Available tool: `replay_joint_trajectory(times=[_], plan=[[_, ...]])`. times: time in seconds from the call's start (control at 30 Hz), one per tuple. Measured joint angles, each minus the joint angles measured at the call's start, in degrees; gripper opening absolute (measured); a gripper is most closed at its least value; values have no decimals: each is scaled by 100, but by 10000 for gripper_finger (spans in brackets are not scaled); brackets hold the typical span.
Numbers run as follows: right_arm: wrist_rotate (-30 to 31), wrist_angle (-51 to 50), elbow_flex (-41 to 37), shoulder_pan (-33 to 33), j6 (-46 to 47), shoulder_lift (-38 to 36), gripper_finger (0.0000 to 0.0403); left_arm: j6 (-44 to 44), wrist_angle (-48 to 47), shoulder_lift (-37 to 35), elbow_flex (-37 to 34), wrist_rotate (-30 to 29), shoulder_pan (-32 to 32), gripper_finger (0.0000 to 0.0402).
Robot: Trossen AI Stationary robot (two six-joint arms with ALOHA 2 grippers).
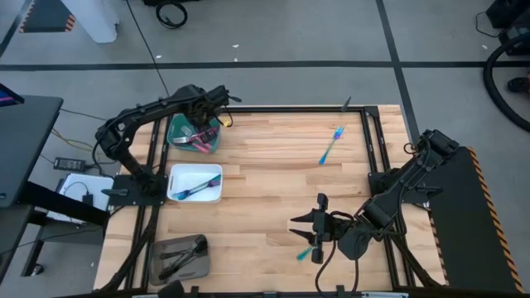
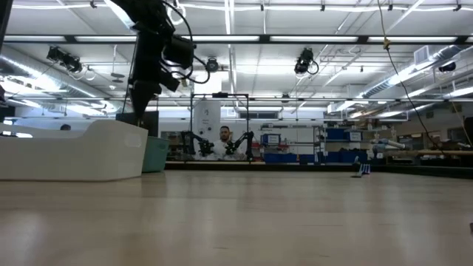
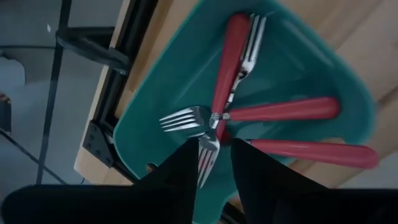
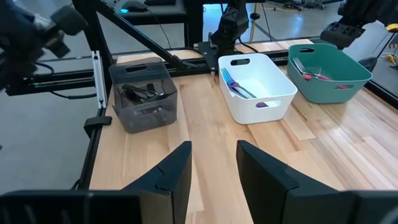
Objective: Sort silverware by color (type)
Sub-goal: Put the blue fork into the white bin
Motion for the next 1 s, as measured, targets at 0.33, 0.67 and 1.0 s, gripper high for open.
replay_joint_trajectory(times=[0.33,0.67,1.0], plan=[[2,-244,0,-84,18,0,135,-530,41,-344,4,683,-901,105],[2,-278,0,-118,204,0,135,-1865,1218,-369,4,1283,-2701,105],[252,-286,0,-118,303,0,134,-2230,3980,-204,9,1307,-4718,105]])
